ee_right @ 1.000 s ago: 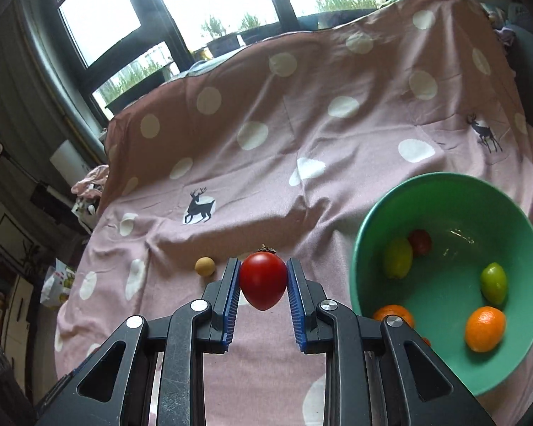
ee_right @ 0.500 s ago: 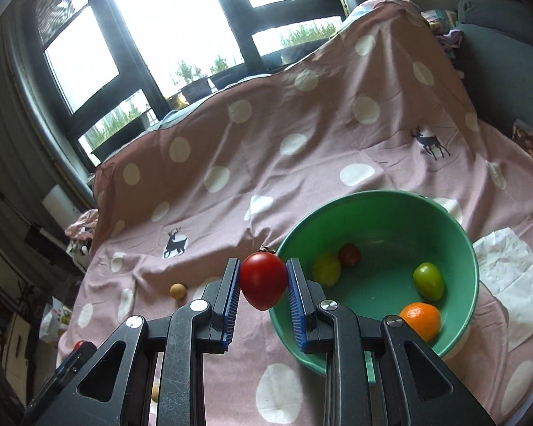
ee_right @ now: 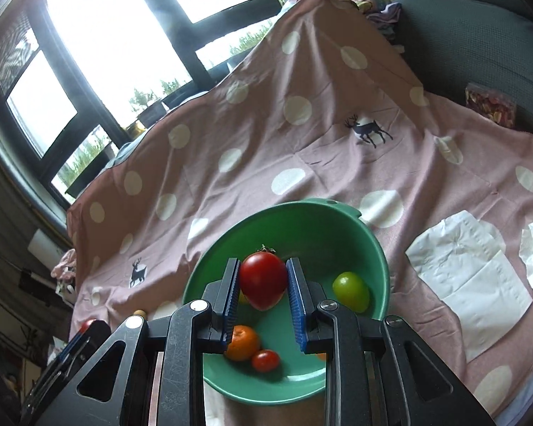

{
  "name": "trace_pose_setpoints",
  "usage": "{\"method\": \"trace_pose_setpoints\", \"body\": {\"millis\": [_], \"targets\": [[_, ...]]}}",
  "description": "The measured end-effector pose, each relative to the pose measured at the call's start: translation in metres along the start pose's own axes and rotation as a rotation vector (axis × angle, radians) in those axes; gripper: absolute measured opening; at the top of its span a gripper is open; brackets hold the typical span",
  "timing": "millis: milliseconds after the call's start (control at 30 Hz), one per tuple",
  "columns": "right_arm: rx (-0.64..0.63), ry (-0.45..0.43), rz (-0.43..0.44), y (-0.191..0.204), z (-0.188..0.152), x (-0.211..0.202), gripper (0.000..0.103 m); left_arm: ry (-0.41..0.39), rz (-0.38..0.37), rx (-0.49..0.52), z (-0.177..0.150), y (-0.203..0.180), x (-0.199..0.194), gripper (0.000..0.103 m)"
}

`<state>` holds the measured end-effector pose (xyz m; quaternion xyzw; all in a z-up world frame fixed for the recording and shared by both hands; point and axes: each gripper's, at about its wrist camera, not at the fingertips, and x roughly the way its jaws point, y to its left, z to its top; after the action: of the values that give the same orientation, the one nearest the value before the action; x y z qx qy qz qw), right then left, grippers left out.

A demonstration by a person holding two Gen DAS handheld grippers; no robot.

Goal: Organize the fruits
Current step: 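Carry both cherry tomatoes with both tools over the green bowl, then open both tools to drop the cherry tomatoes into the bowl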

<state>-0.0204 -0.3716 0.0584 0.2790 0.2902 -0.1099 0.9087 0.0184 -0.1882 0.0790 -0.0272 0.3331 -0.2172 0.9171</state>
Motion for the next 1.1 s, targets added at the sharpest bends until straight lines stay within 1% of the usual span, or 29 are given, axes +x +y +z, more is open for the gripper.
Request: {"method": "trace_pose_setpoints", "body": {"millis": [133, 400, 467, 533, 700, 833, 967, 1067, 1100], "targets": [[0.046, 0.034, -0.018, -0.014, 0.001, 0.006, 0.026, 0.041, -0.022, 0.058, -0.003, -0.024, 0.022, 0.028], [0.073, 0.086, -0.057, -0.026, 0.0, 0.018, 0.026, 0.156, -0.109, 0.089, -0.015, -0.043, 0.061, 0.028], [0.063, 0.092, -0.07, -0.025, 0.0, 0.019, 0.026, 0.179, -0.128, 0.084, -0.017, -0.045, 0.067, 0.025], [0.06, 0.096, -0.074, -0.025, 0.0, 0.021, 0.026, 0.195, -0.143, 0.085, -0.019, -0.047, 0.072, 0.025], [0.038, 0.097, -0.088, -0.021, -0.001, 0.022, 0.026, 0.207, -0.14, 0.091, -0.022, -0.05, 0.078, 0.025], [0.036, 0.113, -0.098, -0.02, -0.001, 0.026, 0.026, 0.221, -0.162, 0.076, -0.023, -0.047, 0.079, 0.025], [0.034, 0.114, -0.125, -0.019, -0.002, 0.027, 0.026, 0.221, -0.161, 0.076, -0.023, -0.043, 0.076, 0.025], [0.032, 0.108, -0.134, -0.019, -0.002, 0.026, 0.026, 0.215, -0.174, 0.061, -0.023, -0.038, 0.069, 0.025], [0.033, 0.108, -0.136, -0.019, -0.002, 0.026, 0.026, 0.212, -0.174, 0.058, -0.023, -0.036, 0.066, 0.028]]}}
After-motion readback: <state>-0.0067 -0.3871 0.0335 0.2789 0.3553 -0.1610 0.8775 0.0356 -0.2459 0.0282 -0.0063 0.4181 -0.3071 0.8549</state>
